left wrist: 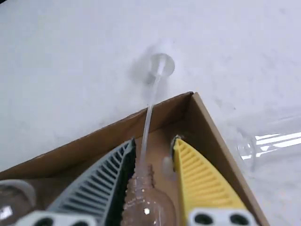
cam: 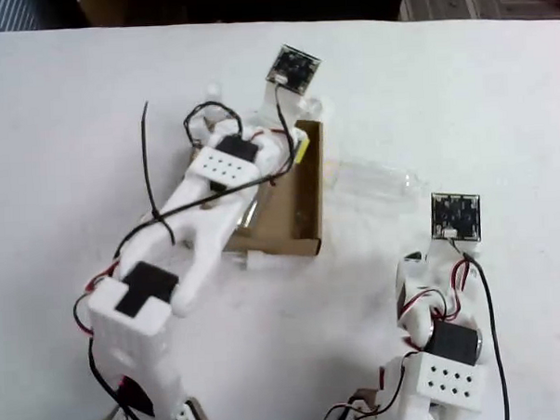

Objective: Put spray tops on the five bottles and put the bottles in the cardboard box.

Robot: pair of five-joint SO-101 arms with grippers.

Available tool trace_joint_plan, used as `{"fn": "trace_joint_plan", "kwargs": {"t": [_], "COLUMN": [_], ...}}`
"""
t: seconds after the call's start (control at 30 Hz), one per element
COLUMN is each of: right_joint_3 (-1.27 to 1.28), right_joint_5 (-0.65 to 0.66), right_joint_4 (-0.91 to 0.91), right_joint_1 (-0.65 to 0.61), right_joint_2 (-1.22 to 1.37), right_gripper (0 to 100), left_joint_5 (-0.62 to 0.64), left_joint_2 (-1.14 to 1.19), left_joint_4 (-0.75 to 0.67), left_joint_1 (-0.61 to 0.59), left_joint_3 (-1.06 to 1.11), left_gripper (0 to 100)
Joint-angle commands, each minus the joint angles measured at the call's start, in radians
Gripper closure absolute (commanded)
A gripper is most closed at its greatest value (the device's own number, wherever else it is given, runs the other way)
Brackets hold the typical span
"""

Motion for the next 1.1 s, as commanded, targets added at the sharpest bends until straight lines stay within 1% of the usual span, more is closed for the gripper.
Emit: {"fn": "trace_joint_plan", "kwargs": {"t": [0.0, 0.7, 0.9, 1.07], "right_joint_3": [-0.003, -0.003, -0.003, -0.003], "right_joint_5": [0.014, 0.014, 0.014, 0.014], "right_joint_4": [0.008, 0.008, 0.016, 0.025], "right_joint_1": [-0.044, -0.047, -0.047, -0.050], "right_joint_2": [-0.008, -0.007, -0.008, -0.015], "right_gripper": [98.2, 98.2, 98.2, 98.2], "left_joint_5": [-0.008, -0.011, -0.011, -0.011], "left_joint_2": [0.021, 0.050, 0.054, 0.133], "left_joint_4": [-0.026, -0.005, -0.011, -0.018], "left_joint_1": [-0.016, -0.018, -0.036, -0.044], "left_joint_3": [-0.095, -0.123, -0.115, -0.152], "left_gripper": [86, 86, 86, 86]}}
